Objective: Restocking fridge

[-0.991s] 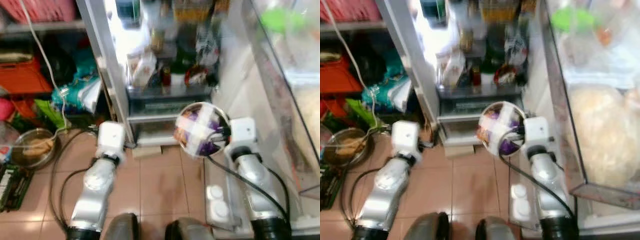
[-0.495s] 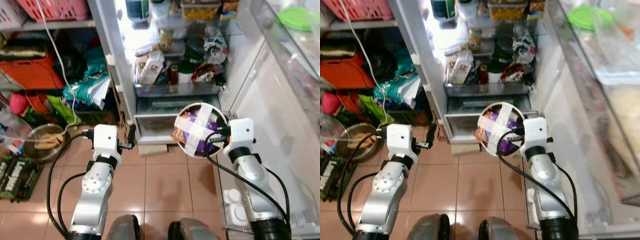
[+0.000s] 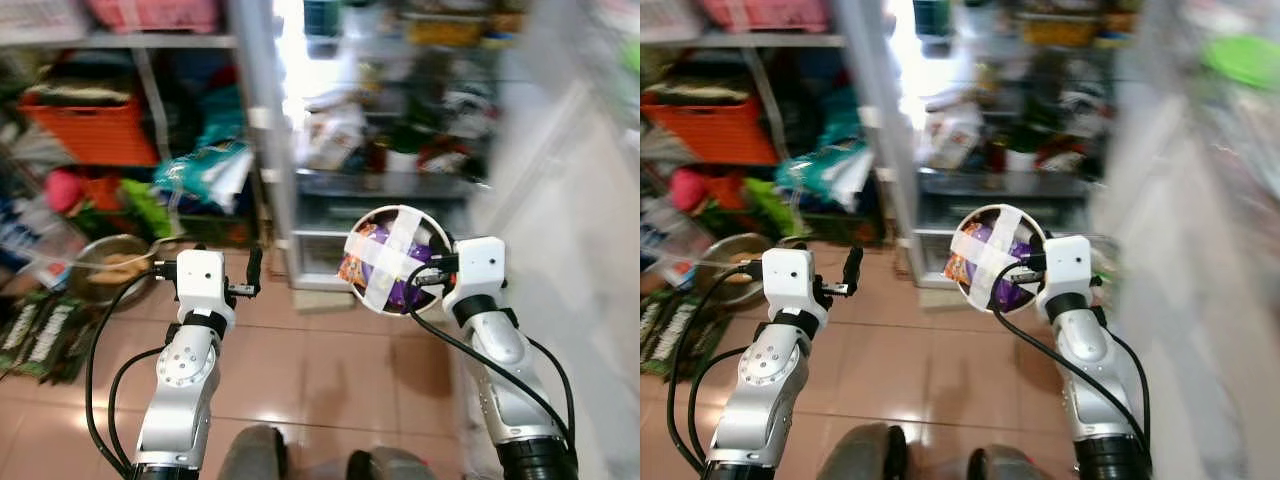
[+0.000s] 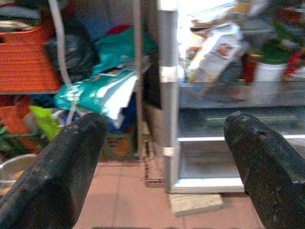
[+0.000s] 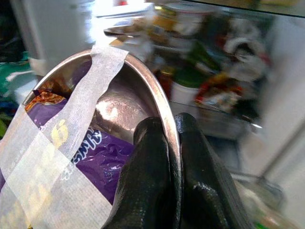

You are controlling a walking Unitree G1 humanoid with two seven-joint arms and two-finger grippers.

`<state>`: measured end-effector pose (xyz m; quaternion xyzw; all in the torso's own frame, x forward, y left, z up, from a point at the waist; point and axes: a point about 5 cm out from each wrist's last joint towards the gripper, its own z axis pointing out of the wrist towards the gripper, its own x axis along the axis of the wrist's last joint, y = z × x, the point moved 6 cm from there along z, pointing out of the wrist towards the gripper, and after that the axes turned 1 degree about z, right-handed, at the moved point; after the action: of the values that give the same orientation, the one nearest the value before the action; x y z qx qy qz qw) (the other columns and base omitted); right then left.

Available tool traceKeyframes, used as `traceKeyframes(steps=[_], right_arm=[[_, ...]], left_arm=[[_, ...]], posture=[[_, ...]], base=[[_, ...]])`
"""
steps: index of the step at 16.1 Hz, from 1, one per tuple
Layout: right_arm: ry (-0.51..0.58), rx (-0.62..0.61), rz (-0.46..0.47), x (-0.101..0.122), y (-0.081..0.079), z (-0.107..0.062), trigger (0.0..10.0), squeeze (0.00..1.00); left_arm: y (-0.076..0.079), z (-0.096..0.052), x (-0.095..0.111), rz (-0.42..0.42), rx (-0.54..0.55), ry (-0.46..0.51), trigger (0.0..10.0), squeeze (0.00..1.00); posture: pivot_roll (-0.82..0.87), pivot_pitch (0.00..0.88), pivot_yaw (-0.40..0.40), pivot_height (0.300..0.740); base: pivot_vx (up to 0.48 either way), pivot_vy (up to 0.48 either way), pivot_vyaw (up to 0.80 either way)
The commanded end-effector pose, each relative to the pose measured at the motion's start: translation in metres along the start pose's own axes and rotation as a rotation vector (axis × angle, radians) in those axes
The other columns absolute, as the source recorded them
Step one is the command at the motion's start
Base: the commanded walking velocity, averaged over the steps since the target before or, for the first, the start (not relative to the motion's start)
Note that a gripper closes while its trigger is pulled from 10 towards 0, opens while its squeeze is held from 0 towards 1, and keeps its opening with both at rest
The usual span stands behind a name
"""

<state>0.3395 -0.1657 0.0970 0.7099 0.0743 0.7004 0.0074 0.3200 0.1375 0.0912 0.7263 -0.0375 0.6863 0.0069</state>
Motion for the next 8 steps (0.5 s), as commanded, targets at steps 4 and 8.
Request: traceKeyframes(steps=[4,8], right_arm=[[0.038,-0.001,0.011,0.0112,-0.0025,0.0025,10.0,0.0],[0.047,-0.002,0.007,0.0143,-0.0022,0.0051,10.0,0.0]], left_arm=[[-0.0037,0.0019,0.0018,0.002,0.017,0.003,10.0,0.0],[-0.0021,0.0034,0.0022,0.0,0.014,0.007,10.0,0.0]], posture=[[0.01,0.143,0.025,0.74],[0.01,0.14,0.021,0.74]], base=[[0.308,0.368,0.0],[0.315,0.271,0.0]])
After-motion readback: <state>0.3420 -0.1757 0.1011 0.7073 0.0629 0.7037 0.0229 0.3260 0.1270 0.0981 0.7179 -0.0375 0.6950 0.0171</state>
